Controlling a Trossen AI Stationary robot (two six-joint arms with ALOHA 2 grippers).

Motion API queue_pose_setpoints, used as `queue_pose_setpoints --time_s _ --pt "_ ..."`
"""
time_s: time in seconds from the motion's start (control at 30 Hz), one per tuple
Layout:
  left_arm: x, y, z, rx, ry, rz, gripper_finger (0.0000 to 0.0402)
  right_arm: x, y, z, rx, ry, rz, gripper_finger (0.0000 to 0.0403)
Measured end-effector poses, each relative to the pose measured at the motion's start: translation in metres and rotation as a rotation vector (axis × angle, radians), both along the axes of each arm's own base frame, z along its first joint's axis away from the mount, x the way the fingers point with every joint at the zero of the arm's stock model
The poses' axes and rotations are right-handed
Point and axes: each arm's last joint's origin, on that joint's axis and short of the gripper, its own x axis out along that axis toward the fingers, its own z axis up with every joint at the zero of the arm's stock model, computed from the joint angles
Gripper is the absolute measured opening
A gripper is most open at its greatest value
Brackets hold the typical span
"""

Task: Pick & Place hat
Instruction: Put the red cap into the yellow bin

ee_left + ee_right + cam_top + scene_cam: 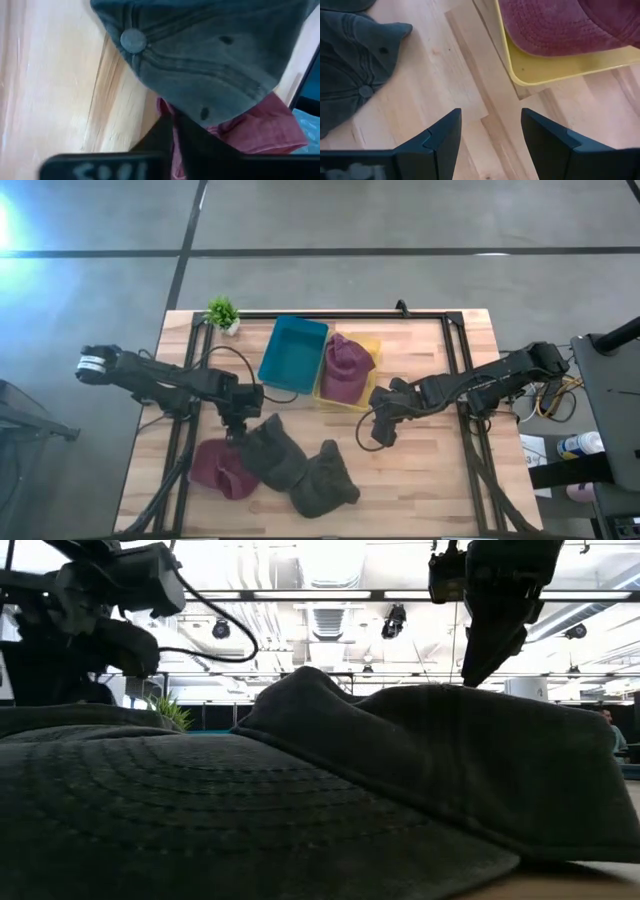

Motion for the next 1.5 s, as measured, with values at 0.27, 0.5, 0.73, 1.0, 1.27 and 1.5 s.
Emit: queue_pose_setpoints --time_s 0.27,0.5,0.73,1.0,1.27,1.5 --pt "0.007 0.005 0.028 0.201 -0.017 0.014 0.0001 0.000 0.000 0.000 -0.010 0.003 0.020 0.0201" --pt "0.016 0.012 0.091 0.458 -0.092 0.069 0.0000 0.000 0.000 0.000 -0.016 0.005 0.030 0.0201" --pt "0.028 0.002 0.153 0.539 -0.374 0.129 0.0000 -0.001 -0.001 0.003 -0.053 -0.012 0.034 0.0201" --pt "0.036 -0.005 0.215 0.698 -0.632 0.213 0.0000 -0.017 -0.010 0.031 -0.109 -0.147 -0.048 0.0201" --pt "0.042 -0.009 0.269 0.706 -0.983 0.267 0.0000 -0.031 -0.014 0.050 -0.065 -0.238 -0.098 0.0201" --pt "0.063 -0.023 0.278 0.578 -1.214 0.245 0.0000 -0.040 -0.016 0.048 -0.088 -0.174 -0.121 0.0201"
